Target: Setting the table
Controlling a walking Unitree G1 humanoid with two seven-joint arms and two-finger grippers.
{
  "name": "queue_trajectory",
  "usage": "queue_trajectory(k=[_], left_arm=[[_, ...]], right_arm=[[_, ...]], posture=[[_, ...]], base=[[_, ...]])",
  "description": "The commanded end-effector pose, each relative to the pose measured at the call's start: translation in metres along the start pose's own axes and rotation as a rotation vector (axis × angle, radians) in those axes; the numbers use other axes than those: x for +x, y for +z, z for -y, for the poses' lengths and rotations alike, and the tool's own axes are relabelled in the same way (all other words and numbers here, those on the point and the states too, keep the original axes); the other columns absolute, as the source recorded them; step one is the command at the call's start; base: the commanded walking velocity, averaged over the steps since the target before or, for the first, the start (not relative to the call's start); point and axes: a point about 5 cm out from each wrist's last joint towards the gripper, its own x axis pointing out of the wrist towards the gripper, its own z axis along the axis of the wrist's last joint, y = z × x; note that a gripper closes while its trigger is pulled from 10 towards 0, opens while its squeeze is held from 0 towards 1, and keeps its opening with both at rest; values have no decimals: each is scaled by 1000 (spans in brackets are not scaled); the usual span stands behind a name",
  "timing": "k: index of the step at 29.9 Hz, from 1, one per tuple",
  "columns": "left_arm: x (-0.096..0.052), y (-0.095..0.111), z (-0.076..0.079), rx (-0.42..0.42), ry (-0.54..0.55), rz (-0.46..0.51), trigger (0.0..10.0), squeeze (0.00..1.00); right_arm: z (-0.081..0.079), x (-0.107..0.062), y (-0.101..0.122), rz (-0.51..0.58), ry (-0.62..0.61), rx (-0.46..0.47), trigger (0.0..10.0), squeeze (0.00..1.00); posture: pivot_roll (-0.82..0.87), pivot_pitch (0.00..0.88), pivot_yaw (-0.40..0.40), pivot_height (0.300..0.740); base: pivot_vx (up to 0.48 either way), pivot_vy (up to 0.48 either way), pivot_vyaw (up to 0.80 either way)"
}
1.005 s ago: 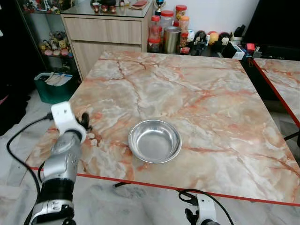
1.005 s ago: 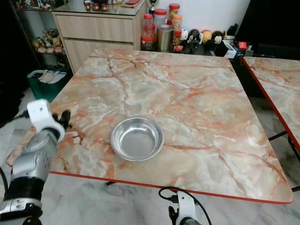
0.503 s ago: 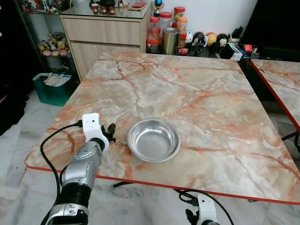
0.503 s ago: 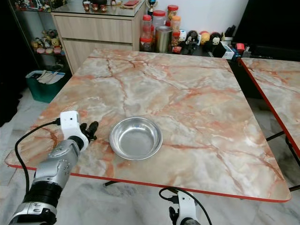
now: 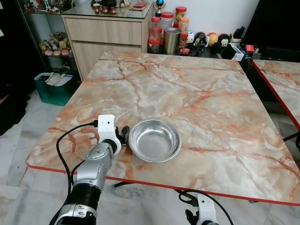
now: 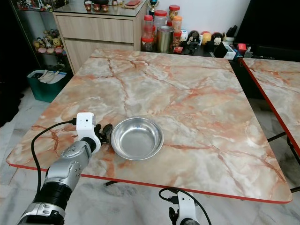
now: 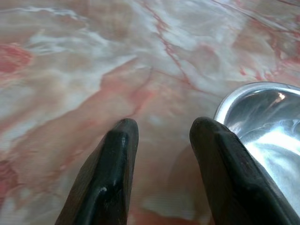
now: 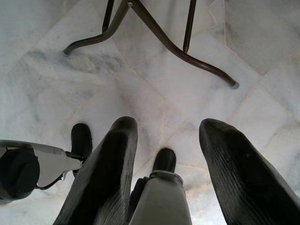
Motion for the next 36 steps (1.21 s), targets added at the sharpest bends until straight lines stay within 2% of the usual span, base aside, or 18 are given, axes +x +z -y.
queue_trajectory(k=[1,9,17,18,20,21,23,24,26,27,28,29,32,33,34,35,36], left_arm=[[1,2,5,25,-21,2,10000,0],[1,0,14,44,-68,-10,10000,0],[0,-1,14,42,-68,-16,10000,0],[-2,1,6,37,-33,8,10000,0],[-3,3,3,30,-15,25,10000,0],[-4,12,-7,24,45,86,10000,0],[-5,16,-10,25,68,110,10000,0],[-9,28,-27,55,160,187,10000,0],[-13,37,-43,84,238,233,10000,0],[-17,41,-57,113,299,249,10000,0],[-17,41,-57,113,299,249,10000,0],[-23,45,-79,178,389,251,10000,0],[-33,48,-106,231,492,246,10000,0],[-41,49,-124,305,563,230,10000,0],[-41,49,-124,305,563,230,10000,0],[-52,48,-146,376,653,204,10000,0],[-60,46,-159,405,703,185,10000,0]], right_arm=[[1,0,-1,2,-6,5,10000,0],[1,0,1,6,-8,9,10000,0],[1,0,1,7,-9,13,10000,0],[2,0,0,4,-9,12,10000,0],[2,0,0,4,-9,12,10000,0],[2,0,0,5,-10,12,10000,0],[2,0,0,5,-10,13,10000,0],[2,0,0,6,-9,12,10000,0],[2,0,0,6,-9,10,10000,0],[1,0,0,6,-8,9,10000,0],[1,0,0,6,-8,9,10000,0],[1,0,0,5,-7,8,10000,0],[0,0,0,5,-5,6,10000,0],[0,0,0,5,-5,5,10000,0],[0,0,0,5,-5,5,10000,0],[0,0,0,5,-4,3,10000,0],[-1,0,0,5,-3,4,10000,0]], posture=[[47,0,-29,740],[47,0,-26,740],[47,0,-26,740],[47,0,-26,740],[47,0,-26,740],[50,1,-27,740],[50,1,-27,740],[52,0,-28,740],[52,0,-28,740],[58,0,-29,740],[58,0,-29,740],[58,0,-28,740],[61,0,-25,740],[63,0,-23,740],[63,0,-23,740],[61,0,-21,740],[60,0,-19,740]], base=[[0,0,0],[0,0,0],[0,0,0],[0,0,0],[0,0,0],[0,0,0],[0,0,0],[0,0,0],[0,0,0],[0,0,0],[0,0,0],[0,0,0],[0,0,0],[0,0,0],[0,0,0],[0,0,0],[0,0,0]])
